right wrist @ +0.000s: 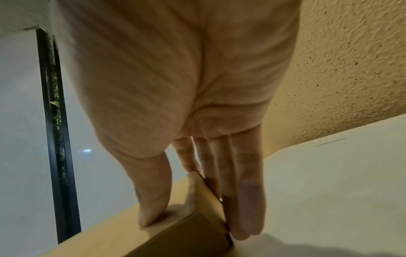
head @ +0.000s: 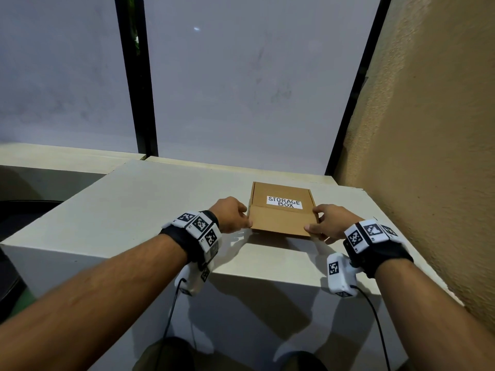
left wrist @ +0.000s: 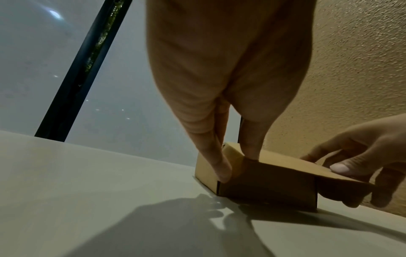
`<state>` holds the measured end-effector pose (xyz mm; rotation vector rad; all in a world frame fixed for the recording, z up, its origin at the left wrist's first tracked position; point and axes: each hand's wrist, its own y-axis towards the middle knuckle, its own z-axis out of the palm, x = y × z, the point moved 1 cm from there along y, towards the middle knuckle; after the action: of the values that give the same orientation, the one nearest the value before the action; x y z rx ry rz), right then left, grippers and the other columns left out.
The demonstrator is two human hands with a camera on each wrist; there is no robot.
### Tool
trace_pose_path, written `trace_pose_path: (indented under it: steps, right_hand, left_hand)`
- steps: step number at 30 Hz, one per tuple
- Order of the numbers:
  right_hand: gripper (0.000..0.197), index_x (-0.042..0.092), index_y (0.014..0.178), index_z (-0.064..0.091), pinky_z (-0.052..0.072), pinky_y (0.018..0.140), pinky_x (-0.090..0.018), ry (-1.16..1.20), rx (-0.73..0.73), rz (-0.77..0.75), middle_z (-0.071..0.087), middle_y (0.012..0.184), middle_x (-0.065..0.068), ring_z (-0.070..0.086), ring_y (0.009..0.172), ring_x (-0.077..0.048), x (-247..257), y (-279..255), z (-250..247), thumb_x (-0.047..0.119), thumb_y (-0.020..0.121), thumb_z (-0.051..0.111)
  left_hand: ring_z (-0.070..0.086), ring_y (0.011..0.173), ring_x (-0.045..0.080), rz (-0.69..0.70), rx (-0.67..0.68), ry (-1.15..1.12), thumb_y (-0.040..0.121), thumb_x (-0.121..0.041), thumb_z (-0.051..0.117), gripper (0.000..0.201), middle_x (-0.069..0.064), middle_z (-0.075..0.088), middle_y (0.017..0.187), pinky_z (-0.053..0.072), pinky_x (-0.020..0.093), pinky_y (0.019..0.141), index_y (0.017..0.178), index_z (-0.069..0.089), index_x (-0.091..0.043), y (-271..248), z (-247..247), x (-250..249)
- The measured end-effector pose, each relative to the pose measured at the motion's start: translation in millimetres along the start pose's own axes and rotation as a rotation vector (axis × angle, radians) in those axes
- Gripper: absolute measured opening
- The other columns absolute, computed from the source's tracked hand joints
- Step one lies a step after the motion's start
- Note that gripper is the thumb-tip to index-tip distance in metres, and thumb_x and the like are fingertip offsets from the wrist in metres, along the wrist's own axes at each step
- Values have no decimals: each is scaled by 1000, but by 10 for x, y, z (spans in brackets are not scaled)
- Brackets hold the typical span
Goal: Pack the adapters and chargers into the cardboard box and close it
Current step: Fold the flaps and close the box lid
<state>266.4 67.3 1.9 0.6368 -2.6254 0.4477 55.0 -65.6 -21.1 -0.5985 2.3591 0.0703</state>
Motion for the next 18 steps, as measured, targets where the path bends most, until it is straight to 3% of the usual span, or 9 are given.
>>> trace_pose_path:
  steps: [5,9,13,18]
  right_hand:
    - [65,12,145,41,61,78,-37,-28,18,-18,69,94,-4,72,83,-19,3,2,-35,32,90,69]
    - [55,9,137,48,60,82,-38,-102,27,-38,70,100,-7,73,86,-21,28,-16,-42,33,91,66]
    - [50,7,132,54,58,85,-37,-159,5,-44,70,107,-8,73,88,-22,44,-15,-51,34,91,66]
    - [49,14,135,49,57,87,-36,-125,-18,-36,69,107,-7,71,91,-21,3,40,-36,32,92,65]
  left_hand:
    - [67,102,18,-10,5,-29,83,-31,71,57,5,67,122,50,35,99,132,55,-8,15,-14,17]
    - [68,89,13,17,22,-50,85,-27,70,56,2,69,115,51,30,94,135,51,-11,-1,8,26]
    - [60,112,17,74,40,75,87,-22,67,51,1,62,127,44,30,100,135,51,-15,-17,35,-22]
    - [62,106,20,30,35,33,87,-24,64,33,4,67,116,48,27,90,118,63,-13,9,36,-87]
